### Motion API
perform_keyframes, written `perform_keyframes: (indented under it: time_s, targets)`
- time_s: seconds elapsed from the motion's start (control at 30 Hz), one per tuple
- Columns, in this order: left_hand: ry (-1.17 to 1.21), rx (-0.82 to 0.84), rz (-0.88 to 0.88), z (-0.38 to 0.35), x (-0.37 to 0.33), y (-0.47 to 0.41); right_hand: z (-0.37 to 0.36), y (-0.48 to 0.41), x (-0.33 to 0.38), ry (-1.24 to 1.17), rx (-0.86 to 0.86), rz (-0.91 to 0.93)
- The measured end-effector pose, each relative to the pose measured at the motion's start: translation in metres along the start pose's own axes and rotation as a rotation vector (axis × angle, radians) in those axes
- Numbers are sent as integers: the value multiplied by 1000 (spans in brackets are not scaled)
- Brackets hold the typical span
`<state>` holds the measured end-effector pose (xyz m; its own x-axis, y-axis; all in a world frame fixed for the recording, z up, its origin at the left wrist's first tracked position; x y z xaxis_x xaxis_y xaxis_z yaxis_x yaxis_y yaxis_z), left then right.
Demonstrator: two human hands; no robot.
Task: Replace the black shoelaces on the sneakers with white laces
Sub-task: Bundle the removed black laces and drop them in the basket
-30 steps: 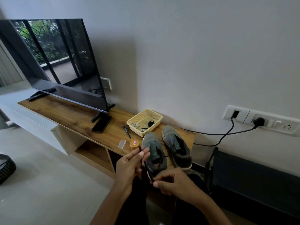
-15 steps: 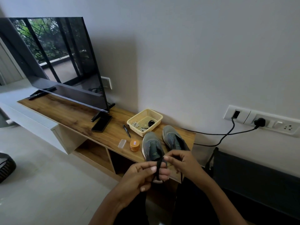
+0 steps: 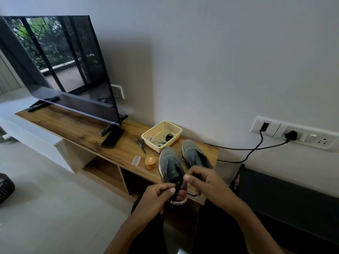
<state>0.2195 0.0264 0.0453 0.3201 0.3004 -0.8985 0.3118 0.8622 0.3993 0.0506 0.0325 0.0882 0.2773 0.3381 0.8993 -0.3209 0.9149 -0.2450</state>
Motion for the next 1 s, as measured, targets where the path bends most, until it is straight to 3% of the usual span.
perform_keyframes:
  time_s: [0.13,0.27,0.47,0.63,0.77,0.83,1.0]
  targets:
    - [86,207,-5,-6,-13,7,13,-15,-15,-74,-119,-12]
    - [392,211,-9,-1,-15,5,-4,-4,-40,-211,-110,-133]
    - [600,105,-46,5,-14,-4,-40,23,-57,-233,101,-246]
    - [399,47,40,7,7,-17,-32,24,-27,-155,297,-182]
    - [109,109,113,-1,5,-11,2,0,3,-23,173,-64]
    - [77,169,104,-6,0,-7,16,-12,6,4,84,-28]
    - [431,304,81,-4,-7,-7,15,-18,-21,-76,-29,-82]
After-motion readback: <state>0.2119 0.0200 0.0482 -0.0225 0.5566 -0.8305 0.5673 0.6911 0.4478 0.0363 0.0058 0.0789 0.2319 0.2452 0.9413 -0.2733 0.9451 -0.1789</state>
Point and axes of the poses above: each hand's wrist, its own y-axis away from the middle knuckle, its own z-axis out of the back of the hand, x = y × z, the point moved 3 cm from there along -y, towards the middle knuckle, and after that the axes turned 12 degrees about z, right-handed, at the moved point
